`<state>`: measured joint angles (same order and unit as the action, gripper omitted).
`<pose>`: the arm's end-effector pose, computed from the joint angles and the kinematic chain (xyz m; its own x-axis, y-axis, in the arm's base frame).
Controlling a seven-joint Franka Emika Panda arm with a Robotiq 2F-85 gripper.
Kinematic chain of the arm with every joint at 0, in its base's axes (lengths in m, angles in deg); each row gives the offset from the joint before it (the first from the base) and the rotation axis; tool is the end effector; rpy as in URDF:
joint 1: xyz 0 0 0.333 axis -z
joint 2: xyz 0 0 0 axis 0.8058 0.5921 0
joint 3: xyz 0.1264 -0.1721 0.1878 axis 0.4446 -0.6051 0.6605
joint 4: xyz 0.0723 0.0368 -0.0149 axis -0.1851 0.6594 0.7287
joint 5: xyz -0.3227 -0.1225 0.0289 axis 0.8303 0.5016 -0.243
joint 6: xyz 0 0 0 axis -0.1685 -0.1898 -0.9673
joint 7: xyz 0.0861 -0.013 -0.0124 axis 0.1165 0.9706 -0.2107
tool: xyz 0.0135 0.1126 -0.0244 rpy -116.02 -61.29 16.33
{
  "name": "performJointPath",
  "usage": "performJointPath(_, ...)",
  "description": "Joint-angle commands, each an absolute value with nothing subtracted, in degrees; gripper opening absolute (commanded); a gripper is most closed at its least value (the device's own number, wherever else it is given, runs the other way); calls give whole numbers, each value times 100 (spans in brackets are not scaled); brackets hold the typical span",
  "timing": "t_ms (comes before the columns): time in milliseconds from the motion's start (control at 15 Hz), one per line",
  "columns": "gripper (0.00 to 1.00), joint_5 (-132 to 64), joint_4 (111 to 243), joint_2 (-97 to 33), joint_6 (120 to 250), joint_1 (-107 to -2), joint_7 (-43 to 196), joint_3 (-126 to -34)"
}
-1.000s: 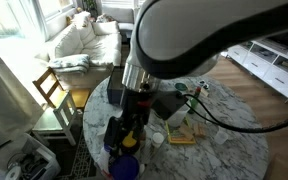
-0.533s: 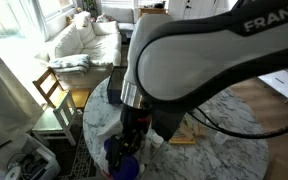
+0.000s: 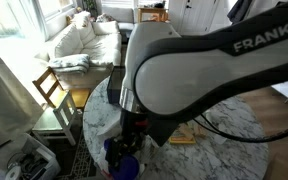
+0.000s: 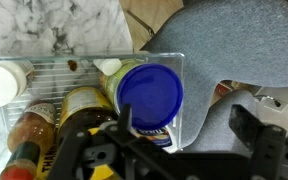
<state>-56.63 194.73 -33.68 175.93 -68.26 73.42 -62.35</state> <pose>0.4938 0.2759 0.3514 0.9632 0.2661 -0.0370 0.2393 -0.9122 -0.3326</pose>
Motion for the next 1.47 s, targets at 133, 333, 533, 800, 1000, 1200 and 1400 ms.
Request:
performJointPath(133, 100, -5005, 19514, -3152, 17913, -7024, 7965, -6264)
performJointPath(333, 100, -4875, 19511, -3100, 17869, -7079, 8135, -6255)
performJointPath(533, 100, -4902, 19495, -3044, 17786, -7145, 8378, -6231)
performJointPath(800, 100, -4726, 19516, -2992, 17772, -7309, 8895, -6278)
performJointPath(1000, 100, -4523, 19557, -2957, 17774, -7387, 9133, -6304)
performJointPath(1200, 100, -4297, 19576, -2961, 17716, -7425, 9300, -6339)
performJointPath(1400, 100, -4106, 19569, -2979, 17664, -7444, 9426, -6366)
